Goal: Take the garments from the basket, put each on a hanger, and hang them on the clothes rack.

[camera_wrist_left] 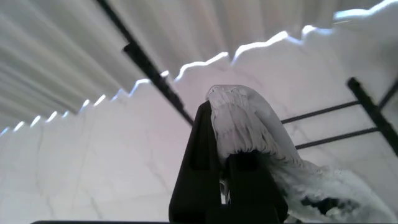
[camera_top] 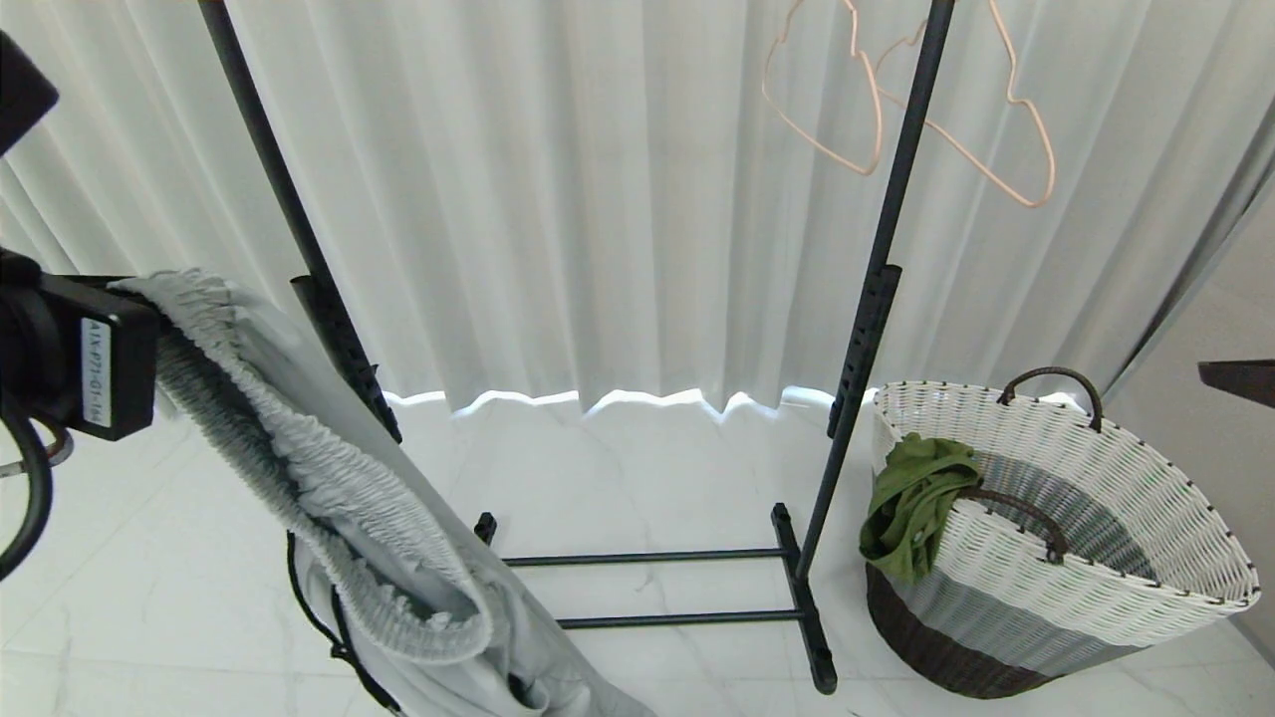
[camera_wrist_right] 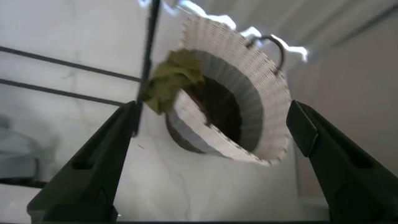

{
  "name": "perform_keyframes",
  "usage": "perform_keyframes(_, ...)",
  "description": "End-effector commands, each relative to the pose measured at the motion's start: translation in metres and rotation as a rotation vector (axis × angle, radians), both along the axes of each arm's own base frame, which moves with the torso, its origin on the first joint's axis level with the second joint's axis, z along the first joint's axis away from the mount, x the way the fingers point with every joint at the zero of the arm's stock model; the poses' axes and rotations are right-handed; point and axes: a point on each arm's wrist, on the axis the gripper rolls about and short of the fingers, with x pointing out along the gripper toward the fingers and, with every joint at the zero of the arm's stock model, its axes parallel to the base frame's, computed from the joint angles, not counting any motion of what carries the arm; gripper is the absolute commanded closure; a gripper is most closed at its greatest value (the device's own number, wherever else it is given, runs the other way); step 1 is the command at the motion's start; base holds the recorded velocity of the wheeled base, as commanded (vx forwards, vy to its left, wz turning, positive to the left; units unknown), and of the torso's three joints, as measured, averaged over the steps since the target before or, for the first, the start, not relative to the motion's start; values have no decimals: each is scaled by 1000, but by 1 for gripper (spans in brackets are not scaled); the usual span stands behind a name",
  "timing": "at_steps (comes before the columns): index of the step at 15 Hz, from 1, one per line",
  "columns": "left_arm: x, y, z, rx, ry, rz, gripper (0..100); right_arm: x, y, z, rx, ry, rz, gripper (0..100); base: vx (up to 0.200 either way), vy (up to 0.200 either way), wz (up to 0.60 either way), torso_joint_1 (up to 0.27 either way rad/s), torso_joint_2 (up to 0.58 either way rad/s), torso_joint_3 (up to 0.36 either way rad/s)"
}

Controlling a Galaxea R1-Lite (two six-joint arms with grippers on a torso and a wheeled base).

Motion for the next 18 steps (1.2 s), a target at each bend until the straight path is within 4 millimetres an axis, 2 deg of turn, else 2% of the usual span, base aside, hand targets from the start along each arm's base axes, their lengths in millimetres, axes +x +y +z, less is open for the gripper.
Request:
perform_keyframes(1, -6, 20, -2, -13, -13, 85, 100, -2, -8, -6, -12, 11, -51, 0, 0, 0, 0, 0, 0, 0)
perform_keyframes(5, -9, 27, -6, -24, -7, 106, 100, -13, -11, -14, -35, 18, -43, 0, 0, 0, 0, 0, 0, 0)
perform_keyframes(14, -16, 29, -9, -22, -10, 99, 100, -17, -12, -14, -28, 11, -27, 0, 0, 0, 0, 0, 0, 0)
perform_keyframes(18, -17, 30, -9, -23, -12, 99, 100, -18, -11, -14, -19, 14, -14, 0, 0, 0, 0, 96, -317, -228)
